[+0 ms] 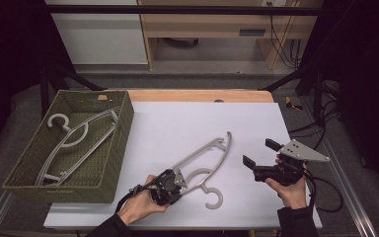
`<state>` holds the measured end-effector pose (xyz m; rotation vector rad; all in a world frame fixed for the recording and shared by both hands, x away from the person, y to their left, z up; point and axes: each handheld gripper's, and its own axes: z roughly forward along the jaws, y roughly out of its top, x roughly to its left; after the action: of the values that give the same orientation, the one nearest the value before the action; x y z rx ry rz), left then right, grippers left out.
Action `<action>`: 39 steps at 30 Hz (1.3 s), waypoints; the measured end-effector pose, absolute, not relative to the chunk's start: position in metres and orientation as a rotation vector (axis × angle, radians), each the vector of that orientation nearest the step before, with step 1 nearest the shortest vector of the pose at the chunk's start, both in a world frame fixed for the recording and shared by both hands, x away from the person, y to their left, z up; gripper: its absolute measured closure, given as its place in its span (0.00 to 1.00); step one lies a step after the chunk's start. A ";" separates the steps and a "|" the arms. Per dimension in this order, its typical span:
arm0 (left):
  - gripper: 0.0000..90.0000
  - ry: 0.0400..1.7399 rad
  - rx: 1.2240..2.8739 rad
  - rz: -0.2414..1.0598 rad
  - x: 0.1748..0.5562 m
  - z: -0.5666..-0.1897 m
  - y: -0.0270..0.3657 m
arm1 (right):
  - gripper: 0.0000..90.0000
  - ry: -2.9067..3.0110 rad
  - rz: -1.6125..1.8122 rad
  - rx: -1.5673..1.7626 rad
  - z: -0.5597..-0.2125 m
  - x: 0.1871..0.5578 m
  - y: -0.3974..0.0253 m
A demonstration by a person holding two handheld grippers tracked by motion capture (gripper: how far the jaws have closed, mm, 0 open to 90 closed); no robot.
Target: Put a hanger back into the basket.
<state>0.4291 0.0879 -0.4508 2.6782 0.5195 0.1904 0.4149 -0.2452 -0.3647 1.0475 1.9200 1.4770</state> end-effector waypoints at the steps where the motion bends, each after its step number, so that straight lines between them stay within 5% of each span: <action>1: 0.89 0.520 2.683 0.185 0.430 -0.451 0.087 | 0.04 1.920 1.474 1.048 -0.365 0.415 -0.245; 6: 0.81 0.528 2.710 0.207 0.431 -0.450 0.081 | 0.04 1.922 1.473 1.049 -0.365 0.415 -0.243; 26: 0.91 0.551 2.653 0.160 0.432 -0.450 0.089 | 0.04 1.917 1.483 1.045 -0.364 0.414 -0.247; 39: 0.91 0.551 2.486 0.215 0.422 -0.409 0.110 | 0.04 1.906 1.482 1.055 -0.364 0.414 -0.250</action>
<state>0.4219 0.1100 -0.4085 2.4863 0.5515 0.2151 0.4136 -0.2502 -0.3636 1.0549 1.9060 1.4816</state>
